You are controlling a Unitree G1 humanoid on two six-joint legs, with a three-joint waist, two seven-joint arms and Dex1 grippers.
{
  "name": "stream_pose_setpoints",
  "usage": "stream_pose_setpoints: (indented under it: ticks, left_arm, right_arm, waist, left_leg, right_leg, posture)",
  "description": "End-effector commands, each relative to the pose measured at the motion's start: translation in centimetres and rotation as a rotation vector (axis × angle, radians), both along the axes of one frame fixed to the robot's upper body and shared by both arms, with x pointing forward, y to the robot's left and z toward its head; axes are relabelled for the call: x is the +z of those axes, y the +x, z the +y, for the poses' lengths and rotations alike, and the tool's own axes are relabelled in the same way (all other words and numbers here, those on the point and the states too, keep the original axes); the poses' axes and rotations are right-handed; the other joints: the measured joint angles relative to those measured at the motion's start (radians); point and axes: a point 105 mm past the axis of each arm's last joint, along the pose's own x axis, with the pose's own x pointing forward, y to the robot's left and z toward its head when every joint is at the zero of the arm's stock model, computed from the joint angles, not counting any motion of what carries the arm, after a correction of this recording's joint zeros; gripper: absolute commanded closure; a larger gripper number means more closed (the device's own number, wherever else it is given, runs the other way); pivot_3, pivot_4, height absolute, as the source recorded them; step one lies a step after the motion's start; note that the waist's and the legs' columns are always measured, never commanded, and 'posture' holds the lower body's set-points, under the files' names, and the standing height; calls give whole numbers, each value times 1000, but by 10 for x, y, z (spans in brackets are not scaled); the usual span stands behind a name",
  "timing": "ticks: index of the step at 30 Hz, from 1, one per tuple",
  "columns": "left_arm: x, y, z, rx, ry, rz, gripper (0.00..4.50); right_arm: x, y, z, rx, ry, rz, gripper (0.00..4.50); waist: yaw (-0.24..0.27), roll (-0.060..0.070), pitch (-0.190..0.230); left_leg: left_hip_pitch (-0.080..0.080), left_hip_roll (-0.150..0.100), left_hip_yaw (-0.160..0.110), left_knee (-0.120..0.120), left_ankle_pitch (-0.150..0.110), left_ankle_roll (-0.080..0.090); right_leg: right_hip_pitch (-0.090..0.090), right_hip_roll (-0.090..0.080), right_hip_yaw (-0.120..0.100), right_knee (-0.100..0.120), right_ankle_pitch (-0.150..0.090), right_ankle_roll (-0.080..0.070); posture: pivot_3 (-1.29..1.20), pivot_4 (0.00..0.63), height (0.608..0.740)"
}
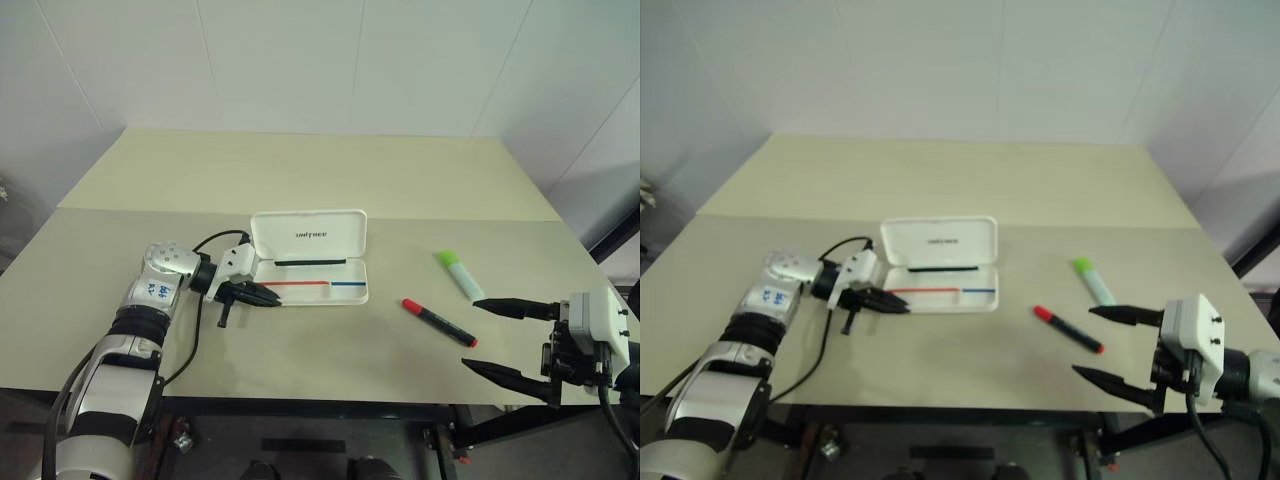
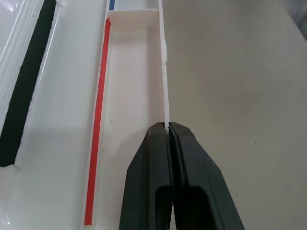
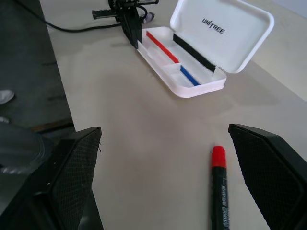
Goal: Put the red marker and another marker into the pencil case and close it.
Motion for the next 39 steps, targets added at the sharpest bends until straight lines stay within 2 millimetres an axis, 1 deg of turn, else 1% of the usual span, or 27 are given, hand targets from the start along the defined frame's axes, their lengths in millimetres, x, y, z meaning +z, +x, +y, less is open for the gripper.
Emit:
stream_pose_setpoints:
  ticks: [1, 7, 13, 17, 29, 30, 33, 36, 39]
  left_arm:
    - [9, -14, -1, -97, 1, -8, 4475]
    - [-2, -27, -4, -115, 25, -35, 4475]
    - [-9, -26, -9, -47, 40, -39, 4475]
    - [-9, -26, -15, -29, 34, -41, 4475]
    - [-21, -30, -19, 34, 62, -24, 4475]
    - [-22, -30, -19, 38, 63, -24, 4034]
    - [-22, -31, -19, 49, 59, -23, 3200]
    - [-21, -33, -21, 55, 42, -15, 2200]
    - [-14, -37, -23, 54, 9, -1, 1220]
  right_arm:
    - [6, 1, 1, 30, -28, -30, 0]
    - [4, 0, 5, 60, -25, -21, 0]
    - [6, 3, 7, 59, -22, -26, 0]
    - [6, 5, 7, 56, -23, -27, 0]
    - [5, 10, 10, 55, -17, -25, 0]
    - [5, 10, 10, 55, -17, -25, 0]
    - [4, 11, 10, 53, -16, -24, 0]
    - [4, 13, 9, 52, -16, -24, 0]
    - [5, 15, 9, 54, -15, -26, 0]
  waist:
    - [1, 0, 0]
    - [2, 0, 0]
    - [3, 0, 0]
    - [2, 0, 0]
    - [3, 0, 0]
    - [3, 0, 0]
    - [2, 0, 0]
    - [2, 0, 0]
    - [2, 0, 0]
  left_leg:
    - [0, 0, 0, 0, 0, 0]
    - [0, 0, 0, 0, 0, 0]
    - [0, 0, 0, 4, 0, 0]
    - [0, 0, 0, 7, 0, 0]
    - [0, 0, 0, 8, -1, 1]
    - [0, 0, 0, 8, -1, 1]
    - [0, 0, 0, 8, -1, 1]
    - [0, 0, 0, 8, -1, 1]
    - [0, 0, 0, 8, -1, 1]
  right_leg:
    - [0, 0, 0, 0, 0, 0]
    - [0, -1, 0, 1, 0, -1]
    - [0, -1, 0, 3, 0, -1]
    - [1, -1, 0, 4, 0, 0]
    - [1, -1, 0, 4, 0, 0]
    - [1, -1, 0, 4, 0, 0]
    - [1, -1, 0, 4, 0, 0]
    - [1, -1, 0, 4, 0, -1]
    - [1, -1, 0, 4, 0, -1]
  posture:
    - [0, 150, 740]
    - [0, 150, 740]
    - [0, 150, 740]
    - [0, 150, 740]
    - [0, 150, 740]
    - [0, 150, 740]
    - [0, 150, 740]
    - [0, 150, 740]
    - [0, 150, 740]
